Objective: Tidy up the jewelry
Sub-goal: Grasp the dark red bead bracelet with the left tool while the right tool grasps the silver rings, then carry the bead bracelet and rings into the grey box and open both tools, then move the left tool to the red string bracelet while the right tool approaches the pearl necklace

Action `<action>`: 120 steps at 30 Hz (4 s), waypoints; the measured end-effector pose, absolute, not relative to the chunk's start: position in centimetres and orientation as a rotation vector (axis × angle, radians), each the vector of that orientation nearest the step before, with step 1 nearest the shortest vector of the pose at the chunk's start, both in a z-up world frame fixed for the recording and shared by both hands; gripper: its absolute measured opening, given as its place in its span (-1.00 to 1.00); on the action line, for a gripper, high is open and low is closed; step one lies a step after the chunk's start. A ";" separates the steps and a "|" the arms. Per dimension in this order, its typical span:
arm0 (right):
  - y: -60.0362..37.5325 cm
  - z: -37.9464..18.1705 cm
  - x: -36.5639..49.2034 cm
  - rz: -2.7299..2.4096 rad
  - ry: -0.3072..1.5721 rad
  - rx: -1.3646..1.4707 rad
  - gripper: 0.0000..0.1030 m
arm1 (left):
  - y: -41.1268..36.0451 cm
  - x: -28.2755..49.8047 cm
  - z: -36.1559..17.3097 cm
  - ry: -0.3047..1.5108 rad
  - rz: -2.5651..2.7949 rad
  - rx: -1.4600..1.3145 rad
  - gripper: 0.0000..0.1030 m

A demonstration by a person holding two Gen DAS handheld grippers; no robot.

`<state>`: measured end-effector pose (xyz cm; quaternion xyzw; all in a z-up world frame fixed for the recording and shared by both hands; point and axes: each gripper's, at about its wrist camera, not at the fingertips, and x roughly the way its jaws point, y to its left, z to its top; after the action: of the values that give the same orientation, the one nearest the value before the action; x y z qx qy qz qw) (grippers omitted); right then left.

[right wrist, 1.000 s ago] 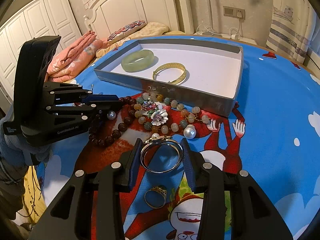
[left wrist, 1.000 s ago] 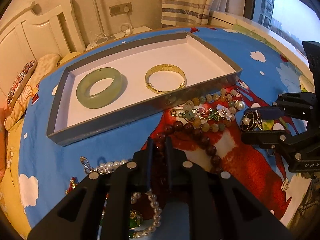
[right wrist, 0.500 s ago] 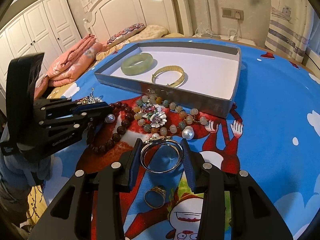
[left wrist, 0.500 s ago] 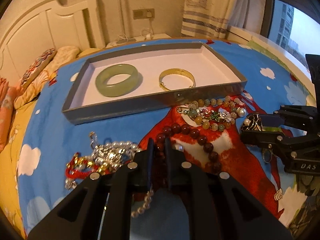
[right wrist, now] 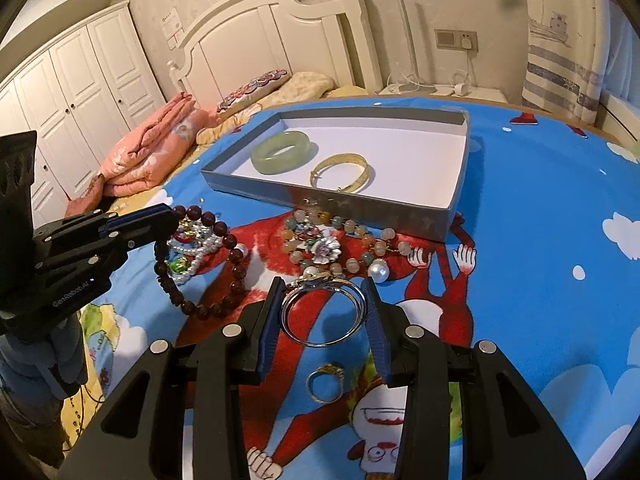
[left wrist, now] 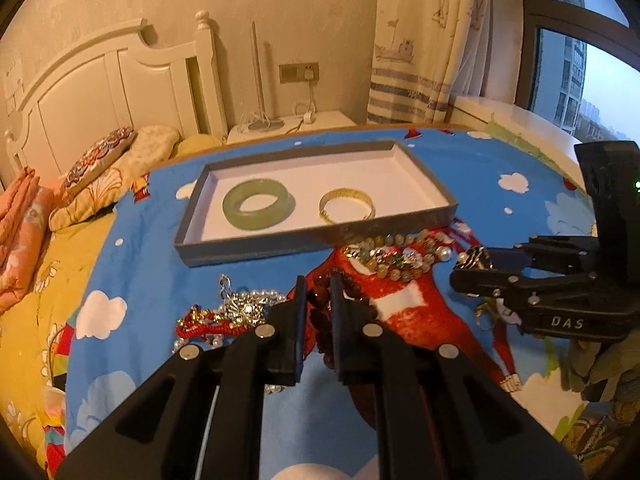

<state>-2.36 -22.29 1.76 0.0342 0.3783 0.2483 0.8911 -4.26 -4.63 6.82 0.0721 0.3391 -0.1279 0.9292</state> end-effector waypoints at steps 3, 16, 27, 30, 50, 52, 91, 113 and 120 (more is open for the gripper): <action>-22.2 2.6 -2.7 0.521 0.763 0.070 -0.24 | -4.9 -4.7 7.6 0.674 -0.270 0.148 -0.79; -22.2 4.4 -1.5 0.518 0.711 0.079 -0.24 | -4.5 -4.0 11.7 0.583 -0.295 0.135 -0.79; -22.0 4.6 1.8 0.506 0.706 0.078 -0.24 | -5.3 0.7 12.9 0.574 -0.295 0.164 -0.79; -21.9 4.6 3.3 0.490 0.715 0.074 -0.24 | -5.7 2.6 12.9 0.578 -0.299 0.166 -0.79; -21.6 2.5 13.2 0.361 0.826 -0.020 -0.24 | -9.1 15.4 8.8 0.665 -0.335 0.161 -0.79; -21.5 2.3 13.9 0.350 0.833 -0.034 -0.24 | -9.2 16.3 8.0 0.681 -0.326 0.169 -0.79; -20.7 3.0 2.7 0.412 0.828 0.061 0.17 | 9.3 -1.7 6.8 0.717 0.024 -0.034 0.91; -13.2 0.4 -1.3 0.558 0.896 -0.062 0.17 | 3.0 -2.8 3.2 0.740 -0.215 0.356 0.43; -13.4 0.4 -1.3 0.561 0.897 -0.057 0.17 | 1.6 0.1 1.8 0.820 -0.335 0.464 -0.92</action>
<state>-1.28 -13.42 0.42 -0.0273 0.4277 0.2675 0.8630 0.11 1.56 1.77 0.2225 0.3931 -0.1604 0.8776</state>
